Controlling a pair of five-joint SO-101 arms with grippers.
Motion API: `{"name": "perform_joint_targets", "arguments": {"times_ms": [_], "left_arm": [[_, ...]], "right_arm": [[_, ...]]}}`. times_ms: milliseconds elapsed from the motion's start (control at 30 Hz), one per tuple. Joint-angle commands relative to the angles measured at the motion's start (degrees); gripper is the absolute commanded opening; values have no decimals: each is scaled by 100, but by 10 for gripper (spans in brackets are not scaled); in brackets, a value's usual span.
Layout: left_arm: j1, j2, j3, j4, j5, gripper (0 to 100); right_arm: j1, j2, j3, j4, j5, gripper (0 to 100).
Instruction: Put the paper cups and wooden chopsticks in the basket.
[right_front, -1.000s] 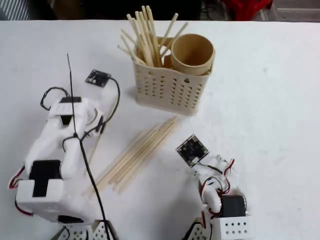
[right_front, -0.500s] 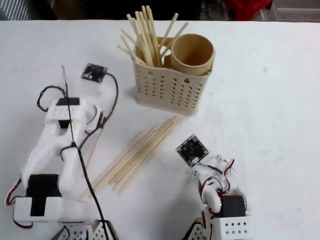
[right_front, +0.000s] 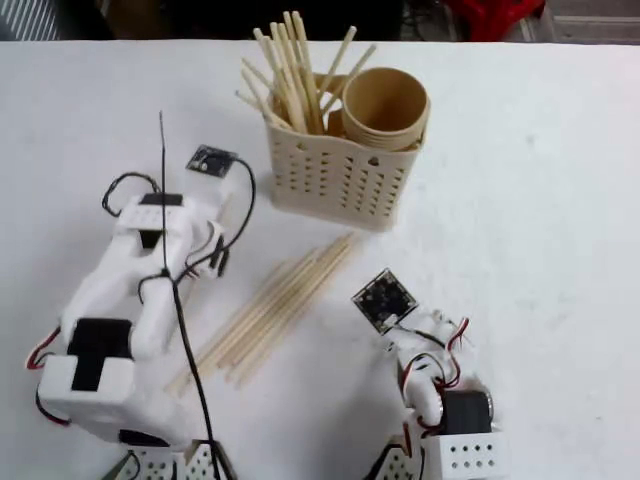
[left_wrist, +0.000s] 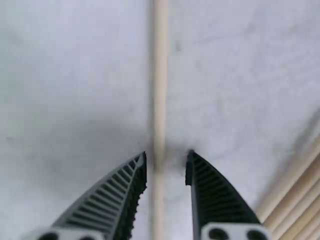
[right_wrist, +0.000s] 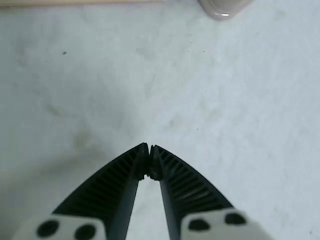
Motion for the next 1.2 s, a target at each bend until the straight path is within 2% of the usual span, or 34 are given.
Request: {"name": "perform_joint_targets", "arguments": {"times_ms": [0,133,433,733,833,1000,1167], "left_arm": [[-110,321,-466,325,62,138],[-110,382,-536,334,62,23],[-145,57,-563,422,79,23],[-75,-2853,-1116,1670,141,23],[198,-3829,-1503,1873,501,23],[1244,-4690,-2268,1600,914,23],[2000,-4690,-2769,229,1099,23]], "right_arm": [[-40,-22,53,31,62,18],[-40,-22,53,31,62,18],[-40,-22,53,31,44,18],[-40,-22,53,31,44,18],[-40,-22,53,31,53,18],[-40,-22,53,31,53,18],[-40,-22,53,31,53,18]]}}
